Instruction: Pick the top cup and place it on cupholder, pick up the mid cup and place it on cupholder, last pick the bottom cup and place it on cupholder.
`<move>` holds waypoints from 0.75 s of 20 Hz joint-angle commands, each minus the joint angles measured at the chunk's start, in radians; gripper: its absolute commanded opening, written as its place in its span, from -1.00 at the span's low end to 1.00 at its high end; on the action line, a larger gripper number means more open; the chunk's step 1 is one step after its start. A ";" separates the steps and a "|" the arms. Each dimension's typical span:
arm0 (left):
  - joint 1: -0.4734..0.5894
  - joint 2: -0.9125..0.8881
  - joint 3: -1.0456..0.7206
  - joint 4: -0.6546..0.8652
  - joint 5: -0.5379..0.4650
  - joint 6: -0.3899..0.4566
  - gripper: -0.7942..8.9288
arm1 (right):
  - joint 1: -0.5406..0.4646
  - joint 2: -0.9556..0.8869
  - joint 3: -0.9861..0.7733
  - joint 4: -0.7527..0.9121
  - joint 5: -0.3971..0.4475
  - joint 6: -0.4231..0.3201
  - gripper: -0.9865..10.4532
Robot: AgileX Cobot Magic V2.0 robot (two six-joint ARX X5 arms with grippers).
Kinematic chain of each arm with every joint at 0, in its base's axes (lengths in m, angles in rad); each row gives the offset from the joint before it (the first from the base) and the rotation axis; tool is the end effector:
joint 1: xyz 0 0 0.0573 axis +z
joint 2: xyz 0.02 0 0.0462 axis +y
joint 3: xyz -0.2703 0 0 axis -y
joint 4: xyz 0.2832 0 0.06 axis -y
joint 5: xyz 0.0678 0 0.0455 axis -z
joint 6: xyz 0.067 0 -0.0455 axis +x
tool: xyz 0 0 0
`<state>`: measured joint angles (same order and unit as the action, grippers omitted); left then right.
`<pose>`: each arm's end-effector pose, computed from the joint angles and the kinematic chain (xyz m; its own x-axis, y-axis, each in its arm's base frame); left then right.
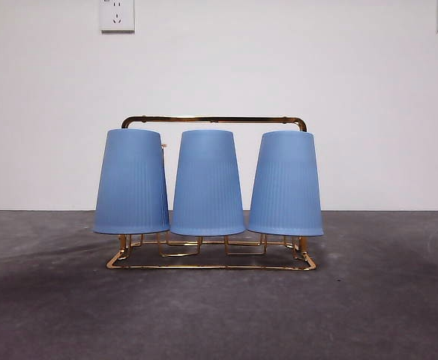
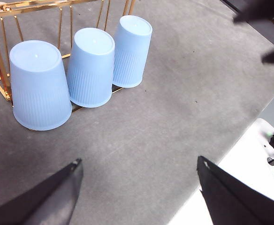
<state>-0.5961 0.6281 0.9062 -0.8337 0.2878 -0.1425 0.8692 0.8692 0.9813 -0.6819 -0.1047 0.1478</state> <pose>0.1294 -0.1108 0.3281 0.5148 -0.6922 -0.5058 0.6684 0.6935 -0.2689 0.1453 0.1828 0.3287 0.4607 0.7071 -0.5365 -0.7563 0.6291 0.1798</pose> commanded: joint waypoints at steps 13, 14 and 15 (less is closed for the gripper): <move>-0.007 0.005 0.009 0.011 0.001 0.003 -0.59 | 0.039 -0.106 -0.148 0.110 0.085 0.136 -0.68; -0.007 0.005 0.009 0.011 0.001 0.002 -0.84 | 0.039 -0.106 -0.148 0.108 0.093 0.136 -0.82; -0.007 0.005 0.009 0.011 0.001 0.002 -0.81 | 0.039 -0.106 -0.148 0.107 0.099 0.137 -0.81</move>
<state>-0.5961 0.6281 0.9062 -0.8337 0.2878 -0.1432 0.8967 0.7582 0.8230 -0.5793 -0.0105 0.2699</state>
